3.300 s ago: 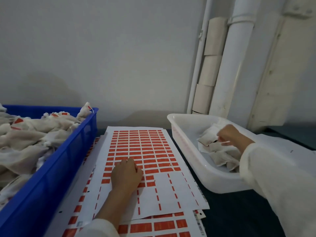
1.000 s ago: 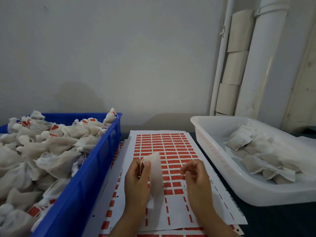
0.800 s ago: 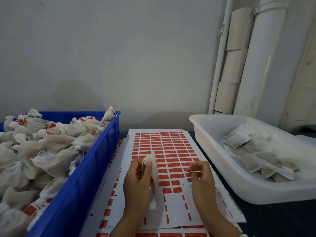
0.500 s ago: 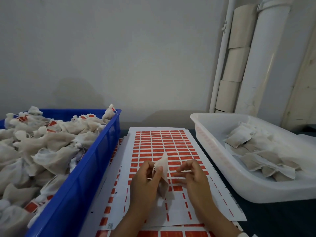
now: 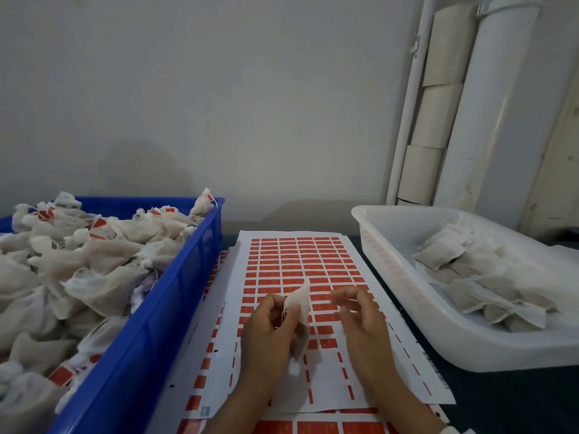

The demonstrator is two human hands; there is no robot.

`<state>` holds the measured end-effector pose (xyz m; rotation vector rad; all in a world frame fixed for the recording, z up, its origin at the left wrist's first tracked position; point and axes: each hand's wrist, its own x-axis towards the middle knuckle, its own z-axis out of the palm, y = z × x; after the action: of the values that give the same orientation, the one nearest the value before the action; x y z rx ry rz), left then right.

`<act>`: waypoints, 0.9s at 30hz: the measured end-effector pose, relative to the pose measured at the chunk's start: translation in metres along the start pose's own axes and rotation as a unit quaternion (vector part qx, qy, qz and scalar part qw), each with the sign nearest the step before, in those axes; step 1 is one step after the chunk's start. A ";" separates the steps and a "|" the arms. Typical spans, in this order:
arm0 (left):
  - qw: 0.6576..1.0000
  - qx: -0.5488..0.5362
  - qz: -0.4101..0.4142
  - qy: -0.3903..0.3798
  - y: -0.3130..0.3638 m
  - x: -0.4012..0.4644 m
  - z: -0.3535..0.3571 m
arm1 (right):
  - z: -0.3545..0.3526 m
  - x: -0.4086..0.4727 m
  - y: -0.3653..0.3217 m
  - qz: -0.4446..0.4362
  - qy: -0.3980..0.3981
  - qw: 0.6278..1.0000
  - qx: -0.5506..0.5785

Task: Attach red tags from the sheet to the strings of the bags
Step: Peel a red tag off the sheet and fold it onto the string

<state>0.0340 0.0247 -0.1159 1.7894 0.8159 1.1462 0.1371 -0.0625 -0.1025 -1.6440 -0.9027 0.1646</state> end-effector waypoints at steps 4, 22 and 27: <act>0.997 -0.075 0.009 -0.030 0.006 -0.003 -0.002 | 0.005 -0.010 -0.009 -0.052 -0.161 0.986 0.015; 0.991 -0.043 -0.082 -0.092 0.012 0.013 -0.008 | 0.007 -0.002 -0.011 -0.062 -0.107 0.988 0.090; 0.996 -0.004 -0.053 -0.070 0.012 0.007 -0.006 | 0.005 0.000 -0.011 -0.033 -0.074 0.988 0.129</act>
<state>0.0322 0.0267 -0.1009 1.7752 0.8116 0.9430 0.1296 -0.0586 -0.0945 -1.3726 -1.0031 0.3471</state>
